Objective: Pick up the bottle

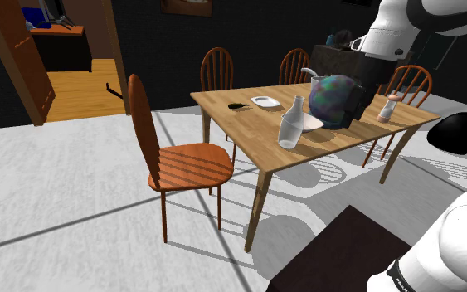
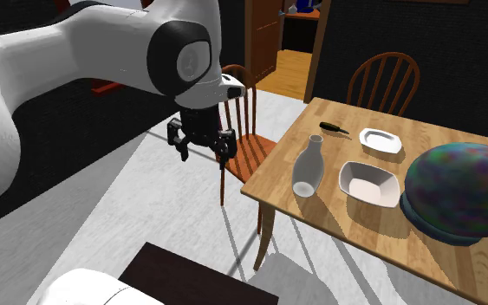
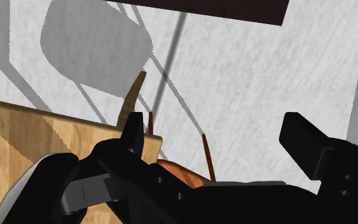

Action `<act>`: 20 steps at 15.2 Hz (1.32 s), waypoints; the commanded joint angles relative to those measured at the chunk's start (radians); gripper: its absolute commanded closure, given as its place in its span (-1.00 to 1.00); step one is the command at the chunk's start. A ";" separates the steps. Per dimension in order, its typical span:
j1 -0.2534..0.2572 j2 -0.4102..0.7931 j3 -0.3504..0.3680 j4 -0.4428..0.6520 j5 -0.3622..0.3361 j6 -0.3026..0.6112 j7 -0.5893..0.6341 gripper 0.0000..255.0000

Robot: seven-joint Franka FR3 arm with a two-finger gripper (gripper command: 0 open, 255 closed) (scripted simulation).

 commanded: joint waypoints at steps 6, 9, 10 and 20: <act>-0.017 0.189 -0.053 0.109 -0.035 0.063 -0.059 -1.00; -0.025 0.305 -0.082 0.188 -0.047 0.089 -0.093 -1.00; -0.027 0.343 -0.092 0.217 -0.049 0.095 -0.105 -1.00; -0.060 0.743 -0.172 0.578 -0.034 0.099 -0.221 -1.00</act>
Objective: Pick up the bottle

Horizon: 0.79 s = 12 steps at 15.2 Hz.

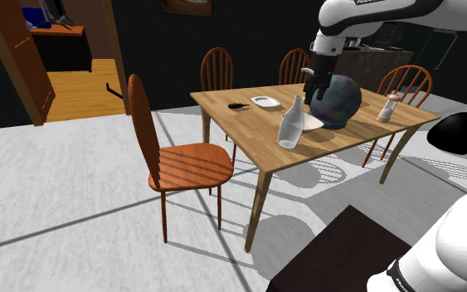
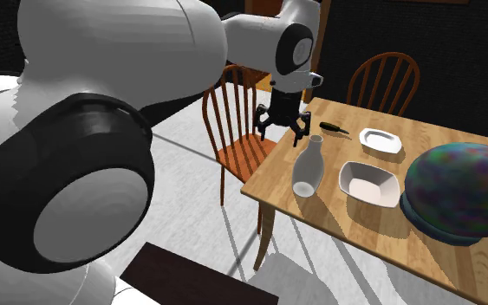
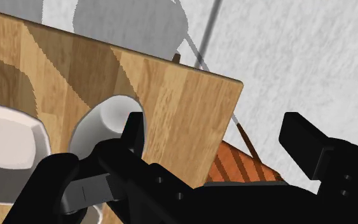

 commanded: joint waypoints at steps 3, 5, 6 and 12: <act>-0.022 0.178 -0.024 0.191 0.023 -0.029 -0.047 -1.00; -0.038 0.268 -0.032 0.297 0.037 -0.053 -0.069 -1.00; -0.048 0.315 -0.035 0.354 0.044 -0.067 -0.079 -1.00; -0.126 0.637 -0.041 0.800 0.094 -0.211 -0.125 -1.00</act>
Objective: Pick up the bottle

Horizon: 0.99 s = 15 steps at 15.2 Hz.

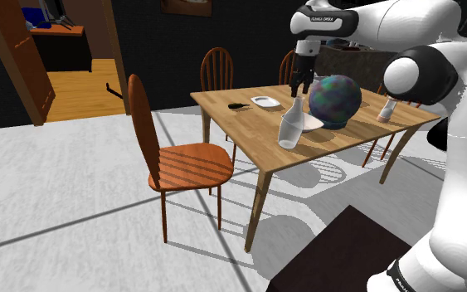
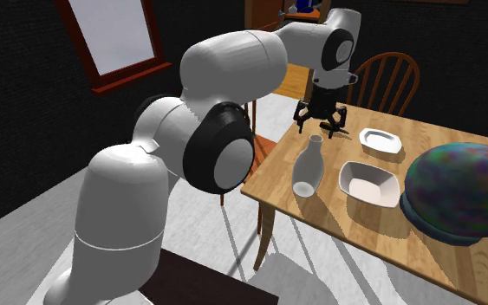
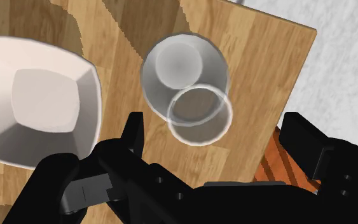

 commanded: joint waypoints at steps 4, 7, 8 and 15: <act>-0.011 0.063 0.003 0.043 0.009 0.016 -0.005 -1.00; -0.007 0.056 0.003 -0.010 0.008 0.061 -0.005 -1.00; -0.006 0.054 0.003 -0.019 0.008 0.070 -0.005 -1.00; -0.006 0.057 0.003 -0.015 0.008 0.068 -0.004 1.00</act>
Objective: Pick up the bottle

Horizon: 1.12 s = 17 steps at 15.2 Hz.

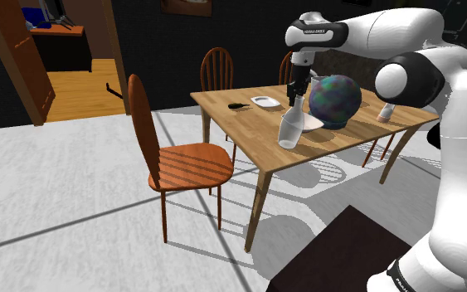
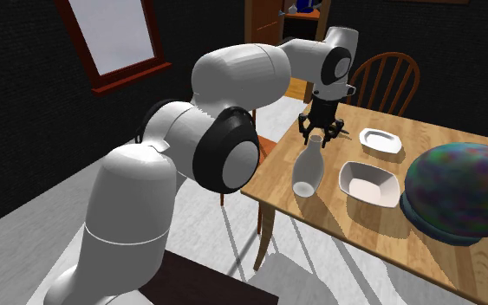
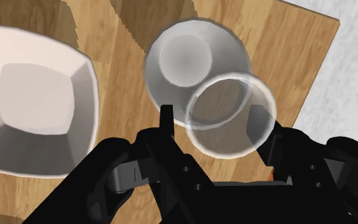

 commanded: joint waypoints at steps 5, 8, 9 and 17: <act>-0.001 0.000 0.000 0.011 0.000 -0.013 -0.001 1.00; -0.006 0.009 -0.001 0.065 0.001 -0.058 -0.001 1.00; -0.008 0.012 0.000 0.085 0.002 -0.074 -0.001 1.00; -0.030 0.067 0.002 0.286 0.012 -0.220 -0.002 1.00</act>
